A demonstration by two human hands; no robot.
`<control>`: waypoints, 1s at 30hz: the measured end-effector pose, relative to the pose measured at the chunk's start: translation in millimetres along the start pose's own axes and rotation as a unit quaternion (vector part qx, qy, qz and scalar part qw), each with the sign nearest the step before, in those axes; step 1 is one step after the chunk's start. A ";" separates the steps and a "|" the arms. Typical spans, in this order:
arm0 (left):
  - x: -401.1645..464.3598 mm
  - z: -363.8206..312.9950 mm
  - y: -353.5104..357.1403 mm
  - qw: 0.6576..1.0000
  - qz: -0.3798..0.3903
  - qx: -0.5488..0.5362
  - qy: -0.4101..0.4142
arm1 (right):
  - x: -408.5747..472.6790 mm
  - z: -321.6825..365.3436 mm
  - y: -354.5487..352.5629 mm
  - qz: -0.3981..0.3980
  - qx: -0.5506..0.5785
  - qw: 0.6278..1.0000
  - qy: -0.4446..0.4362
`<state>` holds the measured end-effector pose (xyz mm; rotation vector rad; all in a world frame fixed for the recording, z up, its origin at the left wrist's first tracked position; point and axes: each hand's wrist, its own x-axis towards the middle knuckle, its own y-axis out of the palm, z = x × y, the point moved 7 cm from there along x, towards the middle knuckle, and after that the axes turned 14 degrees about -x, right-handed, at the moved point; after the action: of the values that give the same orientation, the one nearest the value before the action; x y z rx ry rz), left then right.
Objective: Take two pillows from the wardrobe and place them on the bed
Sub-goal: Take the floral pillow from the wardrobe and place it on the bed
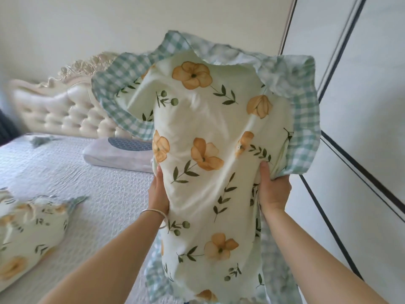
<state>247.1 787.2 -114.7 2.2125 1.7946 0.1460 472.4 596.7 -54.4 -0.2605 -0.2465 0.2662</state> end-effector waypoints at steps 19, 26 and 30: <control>295.8 13.2 77.5 0.978 -0.198 -0.061 -0.014 | 293.8 17.8 309.0 0.228 -0.021 0.971 -0.061; 412.8 38.7 64.7 0.966 -0.238 -0.092 -0.044 | 359.9 15.6 442.5 0.305 -0.073 0.947 -0.067; 482.4 14.3 67.2 0.973 -0.213 -0.087 -0.020 | 394.5 26.6 531.9 0.369 -0.095 0.922 -0.067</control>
<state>420.0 1240.7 -158.2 1.6580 2.0967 0.1573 714.0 1212.2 -100.1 -0.5257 -0.3036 1.0153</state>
